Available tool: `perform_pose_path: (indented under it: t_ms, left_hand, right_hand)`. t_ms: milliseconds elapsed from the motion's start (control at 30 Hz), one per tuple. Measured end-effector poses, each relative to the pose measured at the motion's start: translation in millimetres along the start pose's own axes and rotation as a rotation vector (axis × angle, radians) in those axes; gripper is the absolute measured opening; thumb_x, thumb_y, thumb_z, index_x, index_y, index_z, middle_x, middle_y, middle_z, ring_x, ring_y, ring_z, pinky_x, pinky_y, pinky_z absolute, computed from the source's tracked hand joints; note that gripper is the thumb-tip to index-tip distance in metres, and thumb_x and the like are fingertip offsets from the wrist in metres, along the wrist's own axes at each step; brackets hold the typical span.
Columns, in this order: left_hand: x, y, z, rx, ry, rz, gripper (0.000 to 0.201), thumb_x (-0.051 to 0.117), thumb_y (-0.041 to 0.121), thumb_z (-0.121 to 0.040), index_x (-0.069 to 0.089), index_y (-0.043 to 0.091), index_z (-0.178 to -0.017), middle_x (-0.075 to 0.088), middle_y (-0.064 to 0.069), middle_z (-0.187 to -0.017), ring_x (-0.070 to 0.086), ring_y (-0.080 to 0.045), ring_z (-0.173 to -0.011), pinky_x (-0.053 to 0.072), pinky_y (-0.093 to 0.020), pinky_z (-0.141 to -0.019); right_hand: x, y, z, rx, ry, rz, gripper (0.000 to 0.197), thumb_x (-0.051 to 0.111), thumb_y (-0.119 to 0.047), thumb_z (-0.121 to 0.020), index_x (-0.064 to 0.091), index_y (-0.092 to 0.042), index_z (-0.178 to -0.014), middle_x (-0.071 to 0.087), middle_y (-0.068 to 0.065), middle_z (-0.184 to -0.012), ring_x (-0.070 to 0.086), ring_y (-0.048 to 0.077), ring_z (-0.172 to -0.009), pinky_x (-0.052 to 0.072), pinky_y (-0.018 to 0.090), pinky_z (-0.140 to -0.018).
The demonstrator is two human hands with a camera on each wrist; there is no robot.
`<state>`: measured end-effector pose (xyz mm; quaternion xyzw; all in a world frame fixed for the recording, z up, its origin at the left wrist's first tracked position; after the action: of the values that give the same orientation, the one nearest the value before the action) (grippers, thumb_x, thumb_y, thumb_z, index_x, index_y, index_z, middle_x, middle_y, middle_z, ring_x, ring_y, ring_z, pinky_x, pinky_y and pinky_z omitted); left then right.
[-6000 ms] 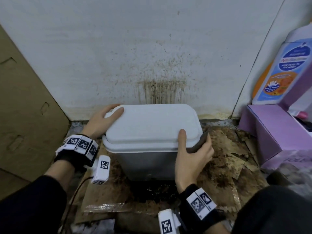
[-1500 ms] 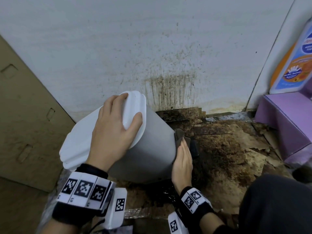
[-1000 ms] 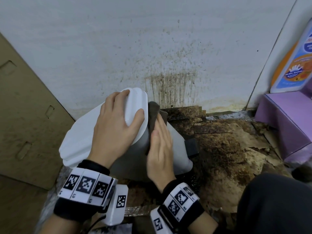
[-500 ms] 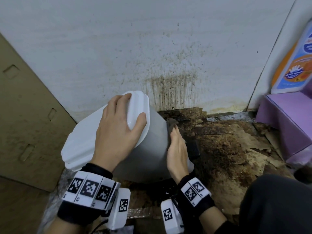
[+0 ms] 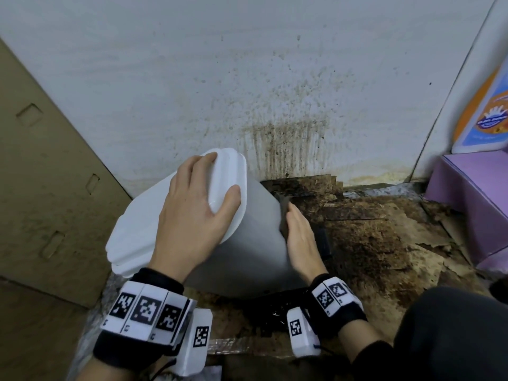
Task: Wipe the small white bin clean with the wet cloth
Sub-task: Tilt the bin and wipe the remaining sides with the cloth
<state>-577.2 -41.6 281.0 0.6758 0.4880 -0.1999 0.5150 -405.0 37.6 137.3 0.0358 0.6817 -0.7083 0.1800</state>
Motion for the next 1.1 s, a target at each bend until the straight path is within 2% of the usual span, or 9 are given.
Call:
perform_pose_path:
  t_ms: [200, 300, 433, 633, 800, 933, 1000, 1067, 1100]
  left_hand:
    - [5, 10, 1, 0.018, -0.012, -0.027, 0.066, 0.043, 0.058, -0.092, 0.035, 0.029, -0.151, 0.035, 0.009, -0.152, 0.038, -0.015, -0.138, 0.035, -0.031, -0.101]
    - [5, 12, 3, 0.021, -0.006, -0.038, 0.066, 0.043, 0.057, -0.092, 0.036, 0.028, -0.151, 0.036, 0.009, -0.152, 0.039, -0.015, -0.138, 0.037, -0.032, -0.1]
    - [5, 13, 2, 0.013, -0.001, -0.039, 0.067, 0.041, 0.058, -0.091, 0.036, 0.028, -0.15, 0.037, 0.008, -0.151, 0.04, -0.017, -0.137, 0.037, -0.033, -0.104]
    - [12, 23, 0, 0.022, -0.029, -0.063, 0.072, 0.04, 0.062, -0.089, 0.035, 0.027, -0.151, 0.036, 0.008, -0.151, 0.039, -0.017, -0.137, 0.042, -0.038, -0.105]
    - [17, 29, -2, 0.027, -0.05, -0.079, 0.073, 0.038, 0.063, -0.09, 0.035, 0.025, -0.152, 0.037, 0.005, -0.152, 0.039, -0.018, -0.138, 0.041, -0.039, -0.109]
    - [23, 35, -3, 0.036, -0.051, -0.103, 0.073, 0.038, 0.063, -0.09, 0.037, 0.024, -0.151, 0.038, 0.003, -0.151, 0.039, -0.02, -0.137, 0.042, -0.04, -0.108]
    - [28, 39, -3, 0.046, -0.046, -0.111, 0.072, 0.039, 0.063, -0.09, 0.038, 0.023, -0.15, 0.04, 0.001, -0.151, 0.04, -0.022, -0.137, 0.042, -0.04, -0.108]
    - [34, 45, -2, 0.056, -0.044, -0.13, 0.072, 0.039, 0.063, -0.09, 0.039, 0.022, -0.15, 0.04, -0.002, -0.152, 0.039, -0.023, -0.138, 0.039, -0.04, -0.111]
    - [38, 49, -2, 0.061, -0.046, -0.143, 0.072, 0.039, 0.063, -0.091, 0.039, 0.021, -0.15, 0.04, -0.003, -0.153, 0.038, -0.024, -0.14, 0.038, -0.039, -0.113]
  right_hand:
    - [-6, 22, -5, 0.163, 0.04, -0.025, 0.054, 0.019, -0.041, -0.11, 0.033, -0.028, -0.161, 0.032, -0.009, -0.167, 0.023, 0.011, -0.155, 0.016, 0.044, -0.129]
    - [-3, 16, -6, 0.187, 0.049, -0.107, 0.064, 0.021, -0.057, -0.102, 0.036, -0.031, -0.159, 0.034, -0.012, -0.165, 0.026, 0.009, -0.153, 0.018, 0.045, -0.129]
    - [0, -30, 10, 0.088, 0.026, -0.228, 0.049, 0.028, -0.041, -0.112, 0.03, -0.031, -0.16, 0.031, -0.016, -0.159, 0.024, 0.002, -0.15, 0.016, 0.034, -0.128]
    - [10, -84, 36, -0.147, 0.02, -0.353, 0.045, 0.038, -0.043, -0.11, 0.033, -0.047, -0.154, 0.027, -0.028, -0.155, 0.021, -0.006, -0.151, 0.021, 0.024, -0.122]
    - [2, -81, 34, -0.187, 0.073, -0.316, 0.048, 0.043, -0.04, -0.109, 0.035, -0.041, -0.156, 0.039, -0.027, -0.149, 0.035, -0.01, -0.141, 0.033, 0.019, -0.116]
    - [-10, -75, 29, -0.215, 0.143, -0.335, 0.043, 0.043, -0.022, -0.111, 0.043, -0.033, -0.152, 0.05, -0.034, -0.137, 0.046, -0.026, -0.122, 0.039, 0.003, -0.1]
    - [-17, -70, 25, -0.16, 0.188, -0.442, 0.043, 0.044, -0.019, -0.11, 0.047, -0.03, -0.152, 0.057, -0.025, -0.139, 0.054, -0.015, -0.125, 0.046, 0.017, -0.107]
    - [-27, -67, 22, -0.054, 0.203, -0.684, 0.043, 0.046, -0.019, -0.11, 0.049, -0.028, -0.151, 0.062, -0.007, -0.144, 0.061, 0.009, -0.131, 0.049, 0.039, -0.112]
    - [-33, -68, 21, -0.015, 0.205, -0.803, 0.042, 0.047, -0.019, -0.109, 0.049, -0.027, -0.151, 0.064, -0.001, -0.143, 0.063, 0.017, -0.13, 0.05, 0.044, -0.111]
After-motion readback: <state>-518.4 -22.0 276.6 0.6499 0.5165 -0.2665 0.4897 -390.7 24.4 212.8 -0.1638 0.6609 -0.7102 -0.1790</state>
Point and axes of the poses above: each hand's wrist, its own z-axis away from the middle knuckle, its own x-axis out of the palm, y = z × x, the point moved 1 cm from there along -z, towards the middle knuckle
